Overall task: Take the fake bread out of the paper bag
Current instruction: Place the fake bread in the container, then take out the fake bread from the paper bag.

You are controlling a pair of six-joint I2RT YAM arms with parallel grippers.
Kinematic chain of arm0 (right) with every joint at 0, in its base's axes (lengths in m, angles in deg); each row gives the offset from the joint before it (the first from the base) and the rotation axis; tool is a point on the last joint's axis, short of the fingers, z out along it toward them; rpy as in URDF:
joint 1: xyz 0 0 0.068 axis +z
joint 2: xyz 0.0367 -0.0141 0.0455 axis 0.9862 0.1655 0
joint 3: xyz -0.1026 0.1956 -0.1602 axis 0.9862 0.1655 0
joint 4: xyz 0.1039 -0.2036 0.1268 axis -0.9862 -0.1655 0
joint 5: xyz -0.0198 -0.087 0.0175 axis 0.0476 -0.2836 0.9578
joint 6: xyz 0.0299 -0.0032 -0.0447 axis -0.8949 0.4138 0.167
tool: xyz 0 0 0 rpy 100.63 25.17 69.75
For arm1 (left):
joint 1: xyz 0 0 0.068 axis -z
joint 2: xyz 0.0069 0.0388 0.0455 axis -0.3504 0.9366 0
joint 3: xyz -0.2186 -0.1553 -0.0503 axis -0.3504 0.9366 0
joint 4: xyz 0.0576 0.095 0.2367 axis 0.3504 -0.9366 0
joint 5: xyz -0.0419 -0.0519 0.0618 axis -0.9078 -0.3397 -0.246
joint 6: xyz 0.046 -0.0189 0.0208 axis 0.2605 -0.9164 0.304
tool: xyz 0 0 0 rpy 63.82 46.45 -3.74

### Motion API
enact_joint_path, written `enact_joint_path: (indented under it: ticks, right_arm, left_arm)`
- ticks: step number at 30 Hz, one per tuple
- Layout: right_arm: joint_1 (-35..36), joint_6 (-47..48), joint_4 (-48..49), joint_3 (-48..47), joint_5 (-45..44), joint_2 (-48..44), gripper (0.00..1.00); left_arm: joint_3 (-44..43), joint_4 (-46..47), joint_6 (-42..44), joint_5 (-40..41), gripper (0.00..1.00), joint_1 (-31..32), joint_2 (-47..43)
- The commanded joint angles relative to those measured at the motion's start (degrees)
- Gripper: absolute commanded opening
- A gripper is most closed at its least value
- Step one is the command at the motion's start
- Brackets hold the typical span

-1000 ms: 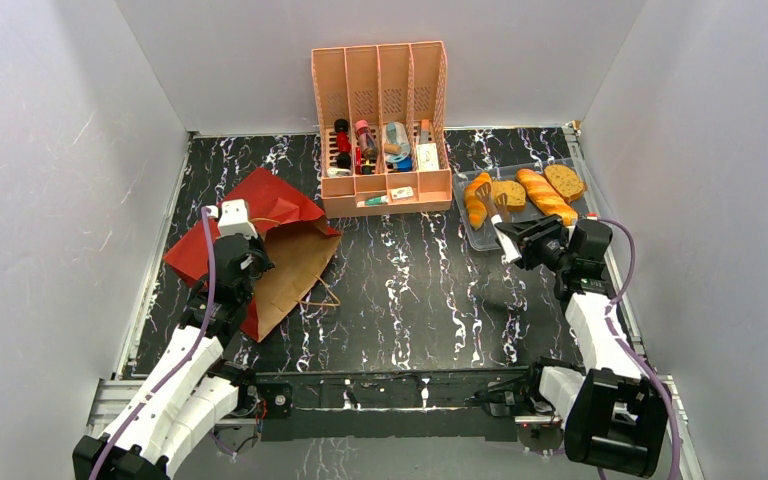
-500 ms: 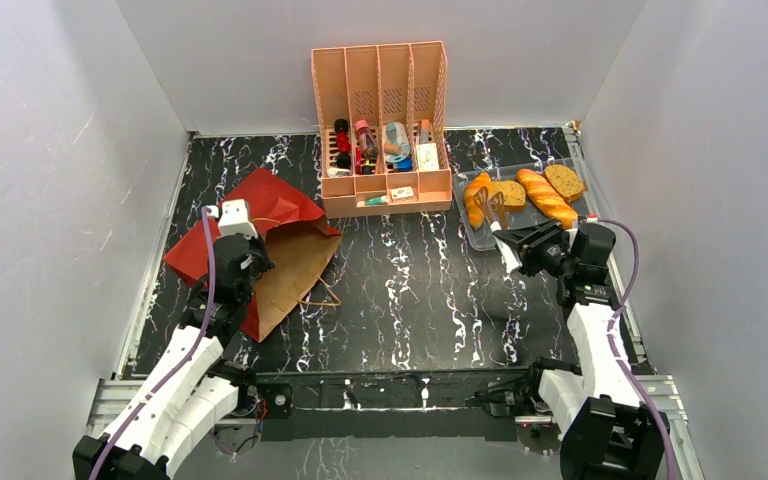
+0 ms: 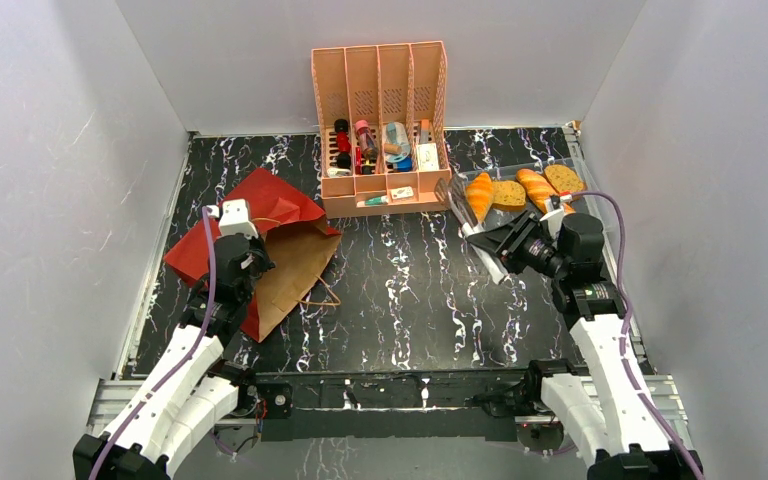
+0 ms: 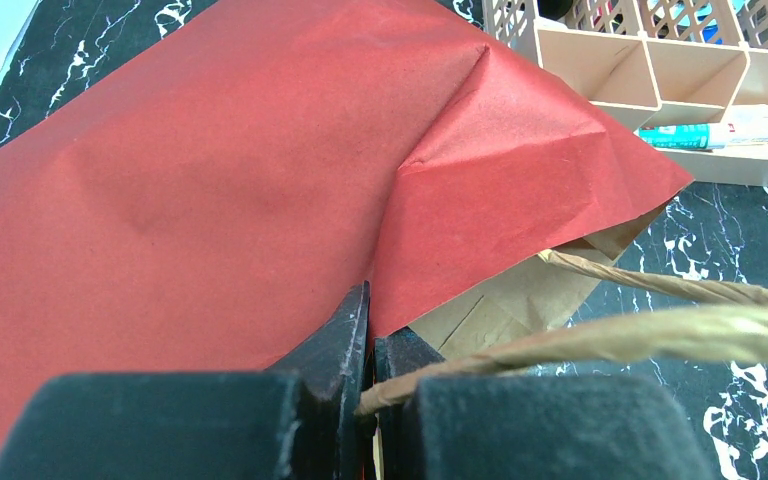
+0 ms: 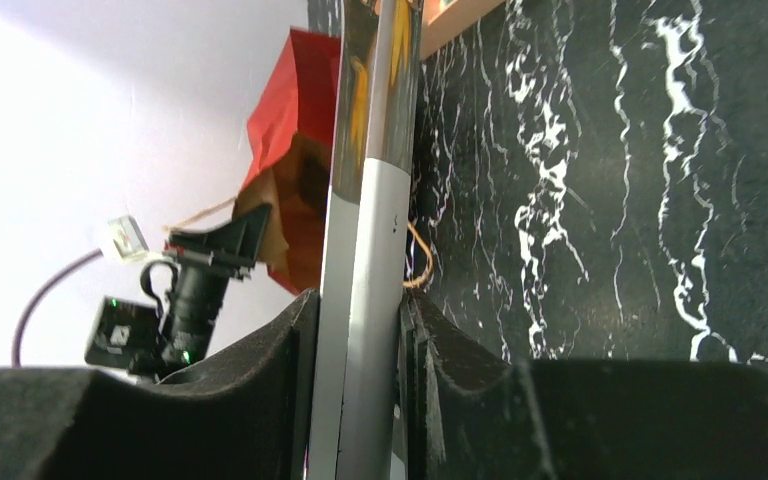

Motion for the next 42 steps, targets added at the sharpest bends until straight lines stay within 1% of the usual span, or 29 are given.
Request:
enact_joint_path:
  ticks: [1,7,10,13,17,18,20,22,25,29,35,42]
  right_arm:
    - [5.49,3.6,-3.09,-4.47,-2.08,-3.53,0.29]
    - [14.38,2.74,-2.99,-2.39,-5.13,-6.12,0.29]
    - [21.79,1.04,-0.37,-1.13,-8.64,-5.73,0.29]
    - [34.06,0.12,2.28,-1.76,-16.09,-2.41,0.28]
    - [54.0,-1.13,6.69,-4.06,-29.57,5.51,0.28]
    - [58.05,-1.33,7.88,-4.7,-32.13,7.83,0.28]
    - [63.04,-1.7,10.33,-5.75,-34.62,12.4,0.27]
    - [65.36,-1.99,12.92,-6.31,-36.29,15.98,0.27]
    - [65.76,-1.95,17.62,-6.95,-36.34,20.23,0.27]
    - [66.25,-1.02,22.27,-10.45,-36.23,27.27,0.27]
    - [66.65,0.45,25.92,-17.92,-37.97,39.67,0.27]
    - [66.65,1.03,30.67,-21.69,-43.81,49.69,0.3]
  left_arm:
    - [-1.89,1.17,0.2,-0.07,0.0,0.15,0.48]
    - [-2.37,1.26,0.36,-0.15,0.0,0.14,1.41]
    - [-2.67,1.26,0.46,-0.14,0.0,0.11,2.01]
    - [-2.82,1.25,0.55,-0.08,0.0,0.11,2.59]
    - [-3.29,0.87,0.47,-0.22,0.0,0.11,3.19]
    - [-3.43,0.78,0.54,-0.21,0.0,0.11,3.17]
    - [-3.57,0.5,0.79,-0.23,0.0,0.1,2.94]
    - [-3.95,-0.16,0.99,-0.38,0.0,0.11,2.52]
    - [-4.4,-1.37,1.25,-0.89,0.0,0.13,1.43]
    - [-5.15,-3.82,0.89,-1.82,0.0,0.2,-0.06]
    - [-5.85,-7.59,0.06,-2.63,0.0,0.23,-2.56]
    - [-7.54,-11.96,-1.4,-3.68,0.0,0.19,-4.61]
